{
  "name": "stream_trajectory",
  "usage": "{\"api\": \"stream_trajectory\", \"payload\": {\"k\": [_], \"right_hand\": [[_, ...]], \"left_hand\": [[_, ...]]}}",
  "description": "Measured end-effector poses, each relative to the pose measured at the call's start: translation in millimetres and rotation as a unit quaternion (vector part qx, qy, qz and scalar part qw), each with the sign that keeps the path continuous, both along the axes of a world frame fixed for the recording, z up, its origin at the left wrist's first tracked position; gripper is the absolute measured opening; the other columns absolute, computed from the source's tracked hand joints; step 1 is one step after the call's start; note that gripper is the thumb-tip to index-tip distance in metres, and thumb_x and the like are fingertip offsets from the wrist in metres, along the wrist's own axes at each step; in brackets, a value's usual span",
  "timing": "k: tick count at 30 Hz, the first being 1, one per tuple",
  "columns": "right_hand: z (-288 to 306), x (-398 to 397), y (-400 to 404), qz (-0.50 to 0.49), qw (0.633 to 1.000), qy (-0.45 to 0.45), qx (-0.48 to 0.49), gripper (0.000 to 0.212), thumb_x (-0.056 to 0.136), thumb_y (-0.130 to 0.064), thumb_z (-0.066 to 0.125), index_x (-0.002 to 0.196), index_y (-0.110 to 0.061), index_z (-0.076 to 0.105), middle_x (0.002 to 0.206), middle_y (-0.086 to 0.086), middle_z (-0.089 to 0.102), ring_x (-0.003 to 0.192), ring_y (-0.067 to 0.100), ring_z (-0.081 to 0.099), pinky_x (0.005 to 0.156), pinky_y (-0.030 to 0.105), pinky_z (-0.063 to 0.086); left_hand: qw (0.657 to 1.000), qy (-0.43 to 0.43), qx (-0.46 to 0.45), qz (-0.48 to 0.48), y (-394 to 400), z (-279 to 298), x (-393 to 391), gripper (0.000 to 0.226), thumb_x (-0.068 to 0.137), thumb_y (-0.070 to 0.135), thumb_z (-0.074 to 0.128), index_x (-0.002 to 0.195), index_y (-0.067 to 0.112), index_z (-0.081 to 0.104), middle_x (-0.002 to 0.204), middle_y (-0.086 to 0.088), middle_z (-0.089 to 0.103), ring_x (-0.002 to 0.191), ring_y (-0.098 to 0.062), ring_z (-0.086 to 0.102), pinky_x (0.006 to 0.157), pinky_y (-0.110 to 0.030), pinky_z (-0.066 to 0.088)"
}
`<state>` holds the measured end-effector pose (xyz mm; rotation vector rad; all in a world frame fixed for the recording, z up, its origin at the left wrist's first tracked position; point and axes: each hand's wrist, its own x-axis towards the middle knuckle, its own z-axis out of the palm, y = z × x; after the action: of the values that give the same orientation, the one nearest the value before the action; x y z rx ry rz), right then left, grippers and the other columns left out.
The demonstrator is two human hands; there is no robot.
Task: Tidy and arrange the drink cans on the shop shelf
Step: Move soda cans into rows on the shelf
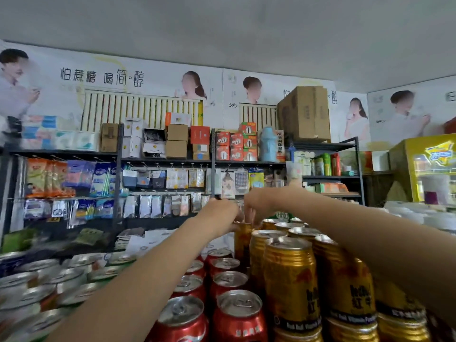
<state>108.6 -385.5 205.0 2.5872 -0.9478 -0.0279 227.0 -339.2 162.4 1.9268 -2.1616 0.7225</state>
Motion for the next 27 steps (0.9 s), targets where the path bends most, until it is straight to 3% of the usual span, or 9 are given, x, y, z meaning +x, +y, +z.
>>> {"api": "stream_trajectory", "payload": {"k": [7, 14, 17, 20, 23, 27], "right_hand": [[0.1, 1.9, -16.8, 0.018, 0.999, -0.033, -0.018, 0.028, 0.077, -0.015, 0.072, 0.104, -0.009, 0.064, 0.112, 0.005, 0.064, 0.107, 0.020, 0.055, 0.090, 0.029, 0.041], [-0.2, -1.3, -18.8, 0.032, 0.998, -0.047, -0.025, 0.019, 0.080, -0.012, 0.069, 0.098, -0.008, 0.067, 0.107, 0.002, 0.066, 0.102, 0.014, 0.057, 0.086, 0.022, 0.038], [12.3, -3.2, -7.9, 0.043, 0.997, -0.052, -0.030, 0.012, 0.081, -0.017, 0.069, 0.092, -0.014, 0.071, 0.095, -0.007, 0.066, 0.092, 0.003, 0.050, 0.097, 0.026, 0.035], [21.3, -8.0, 7.9, 0.037, 0.999, -0.036, -0.012, 0.004, 0.079, -0.020, 0.071, 0.081, -0.022, 0.068, 0.078, -0.020, 0.056, 0.090, 0.004, 0.051, 0.093, 0.025, 0.037], [12.5, -13.2, 17.6, 0.039, 0.999, -0.032, 0.005, 0.009, 0.077, -0.019, 0.073, 0.073, -0.024, 0.066, 0.084, -0.012, 0.064, 0.094, 0.009, 0.058, 0.092, 0.026, 0.041], [4.7, -24.3, 13.1, 0.032, 0.997, -0.061, 0.018, 0.014, 0.076, -0.017, 0.073, 0.089, -0.012, 0.073, 0.093, -0.004, 0.068, 0.094, 0.012, 0.059, 0.093, 0.028, 0.043]], "left_hand": [[0.998, 0.029, -0.044, -0.019, -22.8, -1.7, -4.4, 0.018, 0.084, 0.018, 0.064, 0.100, 0.012, 0.069, 0.101, -0.009, 0.065, 0.093, -0.026, 0.061, 0.084, -0.038, 0.050], [0.993, 0.027, -0.112, -0.006, -18.5, -5.1, -11.5, 0.017, 0.086, 0.013, 0.059, 0.100, 0.011, 0.069, 0.102, -0.010, 0.063, 0.100, -0.029, 0.057, 0.082, -0.035, 0.047], [0.991, 0.028, -0.130, -0.014, -10.2, 8.7, -7.4, 0.016, 0.086, 0.015, 0.060, 0.097, 0.014, 0.071, 0.100, -0.007, 0.065, 0.102, -0.027, 0.054, 0.085, -0.034, 0.044], [0.992, 0.016, -0.118, -0.035, 1.8, 18.1, -6.7, 0.016, 0.086, 0.019, 0.061, 0.097, 0.017, 0.072, 0.100, -0.004, 0.066, 0.103, -0.024, 0.055, 0.092, -0.033, 0.044], [0.993, 0.004, -0.107, -0.048, 8.8, 5.2, -9.5, 0.016, 0.086, 0.022, 0.062, 0.097, 0.018, 0.072, 0.102, -0.006, 0.067, 0.109, -0.027, 0.053, 0.102, -0.035, 0.037], [0.991, -0.034, -0.120, -0.044, 9.2, -4.4, -19.1, 0.016, 0.088, 0.021, 0.058, 0.097, 0.017, 0.071, 0.098, -0.005, 0.067, 0.104, -0.027, 0.055, 0.091, -0.032, 0.042]]}}
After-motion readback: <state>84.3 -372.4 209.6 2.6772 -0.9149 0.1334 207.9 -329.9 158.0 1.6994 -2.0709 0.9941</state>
